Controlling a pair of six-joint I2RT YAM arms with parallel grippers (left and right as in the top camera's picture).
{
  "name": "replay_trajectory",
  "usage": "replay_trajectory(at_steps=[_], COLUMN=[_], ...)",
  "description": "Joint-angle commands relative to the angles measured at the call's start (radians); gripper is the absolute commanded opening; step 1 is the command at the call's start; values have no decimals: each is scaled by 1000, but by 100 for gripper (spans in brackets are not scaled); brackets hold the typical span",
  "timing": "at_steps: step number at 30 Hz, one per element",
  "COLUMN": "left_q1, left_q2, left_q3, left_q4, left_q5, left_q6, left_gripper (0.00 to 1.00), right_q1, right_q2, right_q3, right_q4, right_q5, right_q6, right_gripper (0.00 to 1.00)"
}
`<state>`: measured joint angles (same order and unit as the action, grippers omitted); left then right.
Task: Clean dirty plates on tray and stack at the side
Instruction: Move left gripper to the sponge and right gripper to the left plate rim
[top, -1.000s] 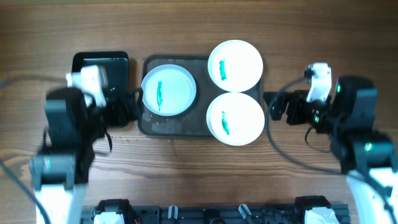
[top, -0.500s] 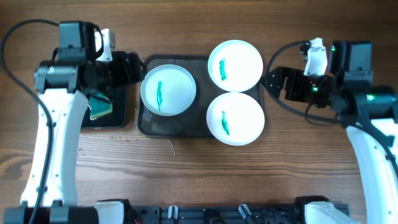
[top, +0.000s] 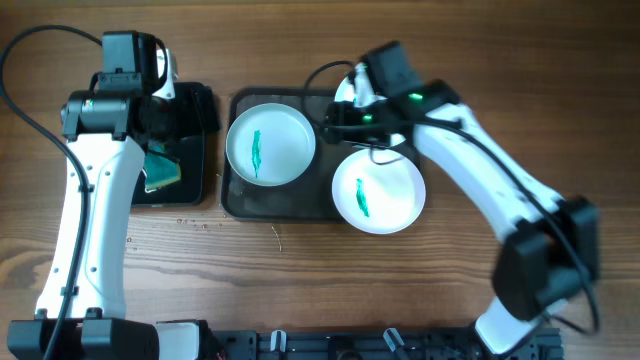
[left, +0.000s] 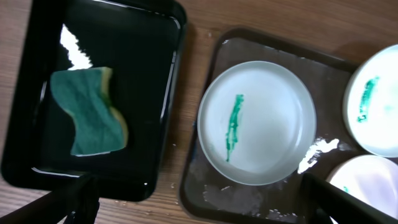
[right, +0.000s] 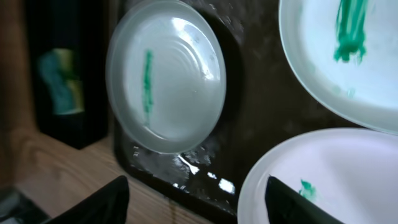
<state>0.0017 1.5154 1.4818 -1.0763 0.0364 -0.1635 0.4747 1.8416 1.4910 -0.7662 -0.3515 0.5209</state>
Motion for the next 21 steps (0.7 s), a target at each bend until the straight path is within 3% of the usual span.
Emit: replay_trajectory(at_steps=[1,8,17,21], left_q1=[-4,-5,-4,7], left_q2=[0,0,22,48], left_q3=[19,19,16,16], left_q4=[-2,-1,-2,6], left_q5=[-56,-56,-57,-89], left_q6=[-5,-5,-6,-77], left_gripper=[100,100,100,100], right_q1=[56,72,101,111], right_q2=[152,317,388,429], right_q3=[159,192,189,189], right_q4=[-12,75,127,122], right_q5=[167,198,201,203], right_q6=[84,77,37,60], right_gripper=[61,45,26,14])
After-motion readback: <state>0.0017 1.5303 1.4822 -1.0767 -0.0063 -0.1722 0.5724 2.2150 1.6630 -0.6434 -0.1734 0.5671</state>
